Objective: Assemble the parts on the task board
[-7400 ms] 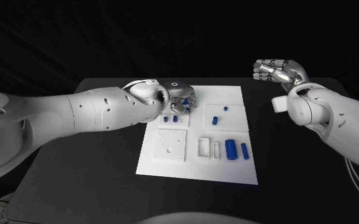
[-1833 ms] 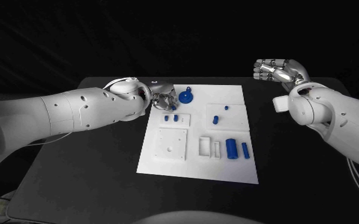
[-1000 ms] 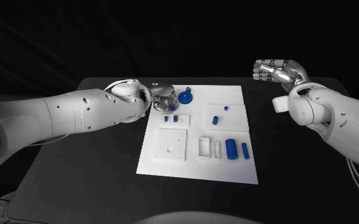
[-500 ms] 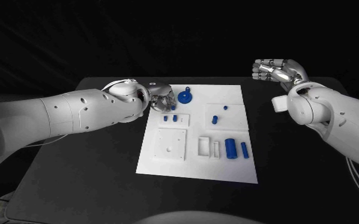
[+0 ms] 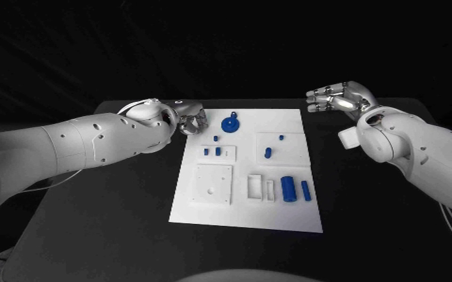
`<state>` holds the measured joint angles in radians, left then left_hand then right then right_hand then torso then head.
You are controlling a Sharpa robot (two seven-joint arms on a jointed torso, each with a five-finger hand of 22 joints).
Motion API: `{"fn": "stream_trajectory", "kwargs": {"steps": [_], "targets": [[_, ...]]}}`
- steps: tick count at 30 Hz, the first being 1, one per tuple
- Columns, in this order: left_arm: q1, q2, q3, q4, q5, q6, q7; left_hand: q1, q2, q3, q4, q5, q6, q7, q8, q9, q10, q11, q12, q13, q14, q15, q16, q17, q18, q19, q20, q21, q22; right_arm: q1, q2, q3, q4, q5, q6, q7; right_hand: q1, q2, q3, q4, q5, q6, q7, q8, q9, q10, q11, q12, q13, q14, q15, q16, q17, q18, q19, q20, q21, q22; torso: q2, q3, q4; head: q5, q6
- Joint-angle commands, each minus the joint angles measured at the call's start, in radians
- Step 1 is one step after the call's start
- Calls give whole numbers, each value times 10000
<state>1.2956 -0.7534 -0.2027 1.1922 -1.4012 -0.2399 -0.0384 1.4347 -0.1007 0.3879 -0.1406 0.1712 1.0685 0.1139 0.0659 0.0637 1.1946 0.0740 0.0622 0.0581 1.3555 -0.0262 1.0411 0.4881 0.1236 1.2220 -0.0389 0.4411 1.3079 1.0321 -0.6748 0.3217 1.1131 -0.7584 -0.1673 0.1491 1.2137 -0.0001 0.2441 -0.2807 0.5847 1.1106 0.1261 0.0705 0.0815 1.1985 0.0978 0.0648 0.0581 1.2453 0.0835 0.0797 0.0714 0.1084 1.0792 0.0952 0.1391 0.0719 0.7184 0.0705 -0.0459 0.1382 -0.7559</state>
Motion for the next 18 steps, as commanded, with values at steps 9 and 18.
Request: {"fn": "stream_trajectory", "kwargs": {"steps": [9,18], "targets": [[138,-444,787,-156,6095,-1869,1142,-429,27,-468,412,-297,127,164,-30,-5,-172,198,-46,8,-1270,356,-4662,-2064,-363,-1648,349,-2226,-1307,-70,-96,4,633,-5891,1728,-1104,261,-282,-303,-42,-387,499,-203,-76,-53,469,-373,-69,7,2557,-1243,3668,2335,144,3494,-1544,2260,1087,-6,-9,0,-378,302],[361,-815,932,572,8959,-865,2184,-786,452,-1454,1094,-1040,-61,163,-32,-7,-285,231,-38,17,-422,510,-6912,-2407,-544,-802,487,-3791,-3527,-144,-71,-4,1301,-8248,983,-1772,99,-838,1372,51,-1097,490,-197,-80,-117,401,-382,-69,9,2362,-1302,5759,4382,323,3546,-1655,3840,2491,-13,-32,2,-359,467]]}}
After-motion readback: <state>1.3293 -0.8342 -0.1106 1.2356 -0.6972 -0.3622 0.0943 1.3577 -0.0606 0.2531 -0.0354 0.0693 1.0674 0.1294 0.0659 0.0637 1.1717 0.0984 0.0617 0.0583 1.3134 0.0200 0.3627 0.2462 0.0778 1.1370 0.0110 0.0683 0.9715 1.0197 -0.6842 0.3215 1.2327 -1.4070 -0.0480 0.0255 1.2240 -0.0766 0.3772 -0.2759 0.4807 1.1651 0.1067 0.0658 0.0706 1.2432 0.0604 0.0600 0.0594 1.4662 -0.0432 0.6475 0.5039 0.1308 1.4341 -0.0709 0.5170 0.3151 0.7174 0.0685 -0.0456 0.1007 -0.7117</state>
